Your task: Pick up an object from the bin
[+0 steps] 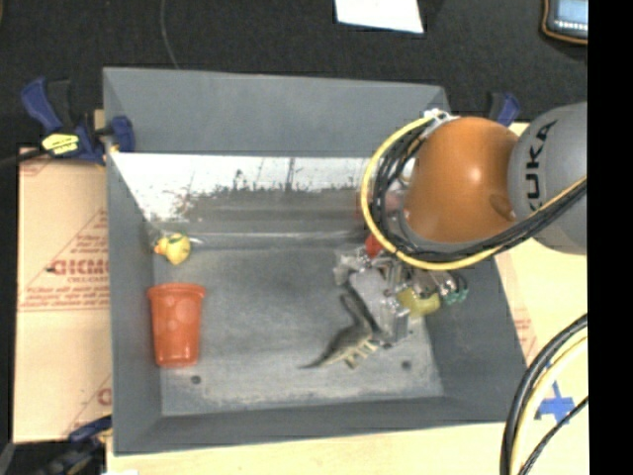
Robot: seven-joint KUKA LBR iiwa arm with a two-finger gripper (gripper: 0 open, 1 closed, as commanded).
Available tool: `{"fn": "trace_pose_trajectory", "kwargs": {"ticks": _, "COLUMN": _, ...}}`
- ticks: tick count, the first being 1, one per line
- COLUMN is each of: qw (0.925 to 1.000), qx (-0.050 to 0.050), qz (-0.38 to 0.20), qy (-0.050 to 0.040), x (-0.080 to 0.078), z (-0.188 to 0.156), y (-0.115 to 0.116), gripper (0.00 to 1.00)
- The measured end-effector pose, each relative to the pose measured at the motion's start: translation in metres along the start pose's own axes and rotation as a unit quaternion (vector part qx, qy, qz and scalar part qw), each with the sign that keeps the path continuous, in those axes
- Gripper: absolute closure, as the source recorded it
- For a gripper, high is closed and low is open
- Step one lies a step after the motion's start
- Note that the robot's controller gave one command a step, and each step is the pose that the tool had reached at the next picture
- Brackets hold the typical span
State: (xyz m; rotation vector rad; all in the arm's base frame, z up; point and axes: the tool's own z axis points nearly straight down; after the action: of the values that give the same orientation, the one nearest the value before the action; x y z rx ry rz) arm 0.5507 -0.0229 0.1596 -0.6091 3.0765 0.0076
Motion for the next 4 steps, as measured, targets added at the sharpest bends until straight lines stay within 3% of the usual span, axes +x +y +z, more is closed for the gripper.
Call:
{"fn": "trace_pose_trajectory", "kwargs": {"ticks": 1, "qw": 1.0, "qx": 0.0, "qz": 0.006, "qy": -0.0014, "x": 0.009, "z": -0.015, "y": 0.001, "gripper": 0.0}}
{"fn": "trace_pose_trajectory", "kwargs": {"ticks": 2, "qw": 0.9971, "qx": 0.0, "qz": -0.075, "qy": 0.0008, "x": 0.015, "z": 0.03, "y": -0.022, "gripper": 0.0}}
{"fn": "trace_pose_trajectory", "kwargs": {"ticks": 3, "qw": 0.9953, "qx": 0.0, "qz": 0.097, "qy": -0.002, "x": 0.0, "z": 0.027, "y": 0.001, "gripper": 0.0}}
{"fn": "trace_pose_trajectory", "kwargs": {"ticks": 4, "qw": 0.9992, "qx": 0.0, "qz": 0.04, "qy": -0.0006, "x": 0.011, "z": 0.086, "y": -0.035, "gripper": 0.0}}
